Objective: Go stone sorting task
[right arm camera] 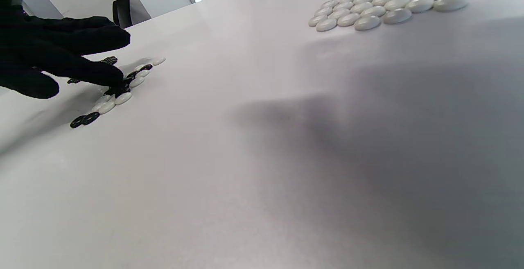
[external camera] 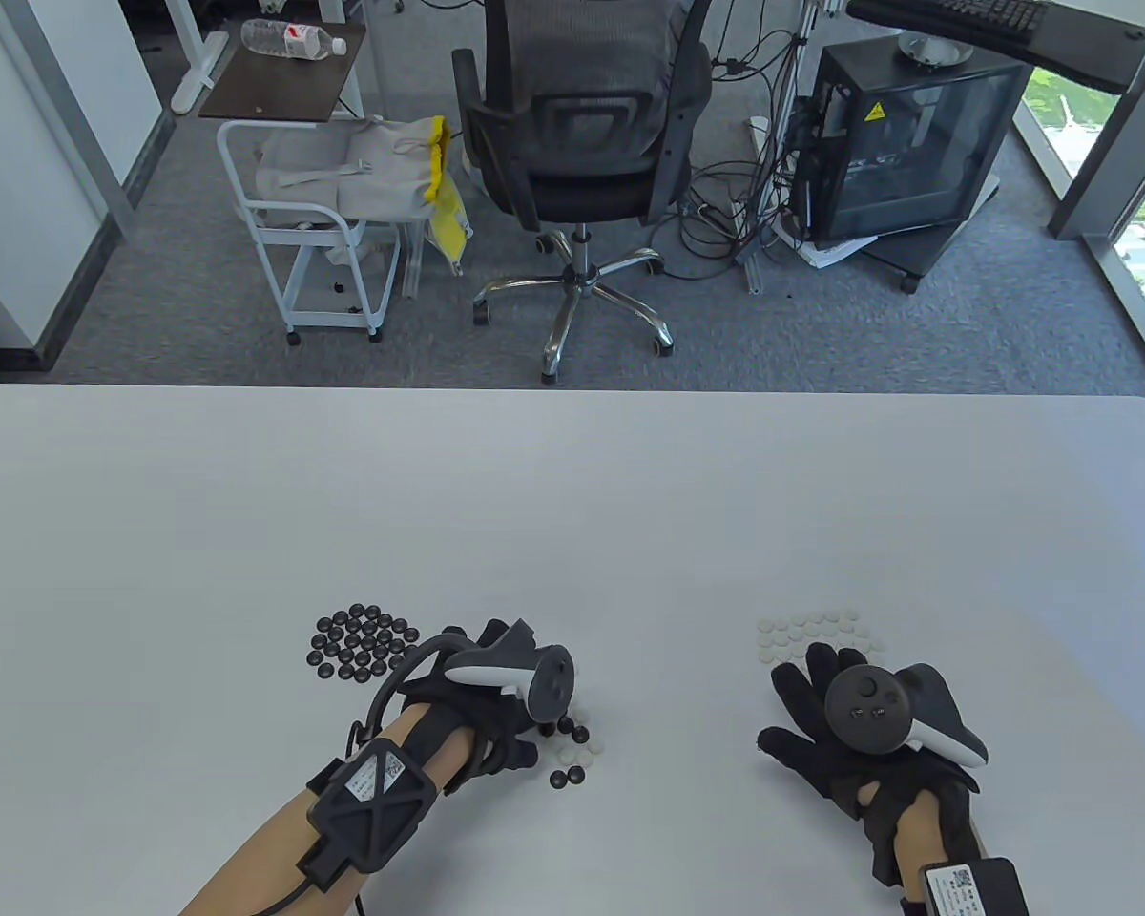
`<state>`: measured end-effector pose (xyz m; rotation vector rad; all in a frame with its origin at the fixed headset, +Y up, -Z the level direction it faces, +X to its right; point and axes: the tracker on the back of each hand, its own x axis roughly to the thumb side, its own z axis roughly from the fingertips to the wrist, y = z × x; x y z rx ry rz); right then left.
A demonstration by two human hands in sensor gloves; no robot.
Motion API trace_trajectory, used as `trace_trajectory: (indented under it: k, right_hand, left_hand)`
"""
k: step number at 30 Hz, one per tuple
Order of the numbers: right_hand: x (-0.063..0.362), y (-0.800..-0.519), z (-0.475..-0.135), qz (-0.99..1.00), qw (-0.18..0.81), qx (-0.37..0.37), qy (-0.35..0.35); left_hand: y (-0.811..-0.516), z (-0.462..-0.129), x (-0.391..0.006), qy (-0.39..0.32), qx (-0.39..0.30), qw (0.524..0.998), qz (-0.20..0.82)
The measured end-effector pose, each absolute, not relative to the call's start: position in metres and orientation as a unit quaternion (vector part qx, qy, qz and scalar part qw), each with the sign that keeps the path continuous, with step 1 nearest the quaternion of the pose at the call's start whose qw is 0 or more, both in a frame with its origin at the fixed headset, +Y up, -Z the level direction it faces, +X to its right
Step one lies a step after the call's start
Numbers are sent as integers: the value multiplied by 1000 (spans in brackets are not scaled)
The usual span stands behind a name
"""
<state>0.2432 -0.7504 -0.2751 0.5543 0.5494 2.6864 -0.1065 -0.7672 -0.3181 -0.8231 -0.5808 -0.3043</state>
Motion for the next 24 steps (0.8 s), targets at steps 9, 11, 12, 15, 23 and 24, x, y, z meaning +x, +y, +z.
trace_trajectory:
  k: [9, 11, 12, 15, 23, 24]
  right_hand:
    - [244, -750, -275, 946, 173, 195, 192]
    - [244, -751, -275, 946, 173, 196, 192]
    - [244, -751, -275, 946, 173, 196, 193]
    - [244, -752, -275, 946, 171, 195, 196]
    - [243, -752, -275, 946, 169, 193, 199]
    - [243, -752, -275, 946, 169, 193, 199]
  left_hand:
    - [-766, -308, -191, -203, -408, 884, -105]
    - [-767, -304, -220, -169, -410, 892, -88]
    - [-768, -303, -229, -160, -413, 893, -83]
    - [-770, -300, -259, -122, -425, 895, -66]
    - [-775, -309, -288, -69, -426, 900, -63]
    - [-775, -311, -289, -66, -425, 901, -60]
